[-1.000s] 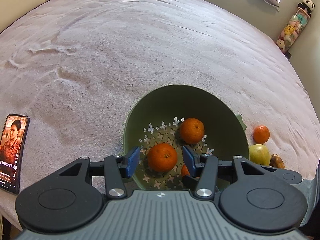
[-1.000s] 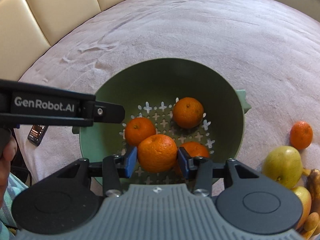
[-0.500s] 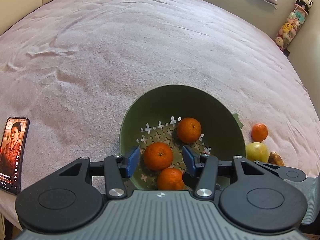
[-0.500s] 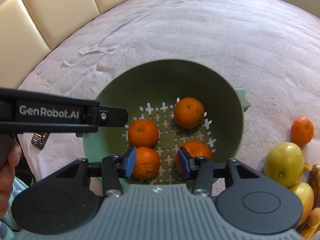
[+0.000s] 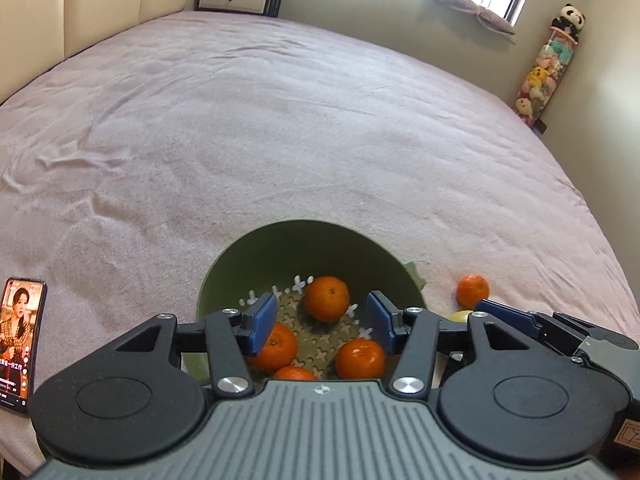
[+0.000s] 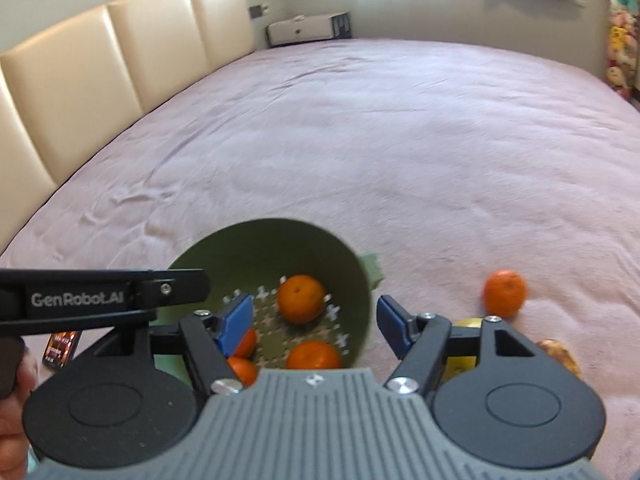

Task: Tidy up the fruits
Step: 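Open the right gripper to drop its mandarin into the colander, then move both grippers from the colander to the pears beside the banana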

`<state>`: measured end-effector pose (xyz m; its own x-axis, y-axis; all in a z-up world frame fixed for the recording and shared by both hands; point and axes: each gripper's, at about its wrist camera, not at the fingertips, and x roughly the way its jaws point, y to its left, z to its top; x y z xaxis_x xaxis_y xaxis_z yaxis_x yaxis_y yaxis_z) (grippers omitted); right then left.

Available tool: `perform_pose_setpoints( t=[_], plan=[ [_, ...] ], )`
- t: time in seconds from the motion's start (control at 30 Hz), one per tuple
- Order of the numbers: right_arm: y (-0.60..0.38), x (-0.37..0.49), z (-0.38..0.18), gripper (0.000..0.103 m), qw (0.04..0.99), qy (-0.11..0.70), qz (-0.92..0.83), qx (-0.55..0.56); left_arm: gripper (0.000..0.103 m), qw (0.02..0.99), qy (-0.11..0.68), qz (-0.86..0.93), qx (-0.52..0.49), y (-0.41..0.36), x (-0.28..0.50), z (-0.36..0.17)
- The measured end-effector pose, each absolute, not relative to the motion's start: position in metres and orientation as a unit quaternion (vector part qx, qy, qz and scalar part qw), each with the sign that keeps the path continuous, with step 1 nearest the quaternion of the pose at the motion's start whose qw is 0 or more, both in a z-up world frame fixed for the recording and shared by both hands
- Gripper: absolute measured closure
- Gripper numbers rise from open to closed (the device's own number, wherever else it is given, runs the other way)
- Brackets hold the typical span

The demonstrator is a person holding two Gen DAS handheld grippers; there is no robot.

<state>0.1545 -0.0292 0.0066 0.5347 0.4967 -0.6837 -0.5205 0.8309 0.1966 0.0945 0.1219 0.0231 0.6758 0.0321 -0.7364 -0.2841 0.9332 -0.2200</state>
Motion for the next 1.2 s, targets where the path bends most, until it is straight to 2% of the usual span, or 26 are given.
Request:
perform_pose_setpoints(
  t=[0.27,0.63,0.9,1.2],
  plan=[
    [-0.063,0.147,0.017,0.035,0.902,0.365,0.229,-0.028,0.038,0.915,0.378,0.056,-0.132,0.092,0.095,0.032],
    [-0.12,0.141,-0.002,0.037,0.902,0.402,0.158,-0.025,0.038,0.907,0.402,-0.004,-0.128,0.052,0.096,0.018],
    [-0.167,0.129,-0.017,0.043,0.893,0.433,0.124,-0.013,0.038,0.902,0.419,-0.053,-0.089,0.009,0.098,0.004],
    [-0.205,0.133,-0.034,0.055,0.884,0.459,0.078,0.034,0.038,0.888,0.44,-0.103,-0.085,-0.027,0.107,-0.022]
  ],
)
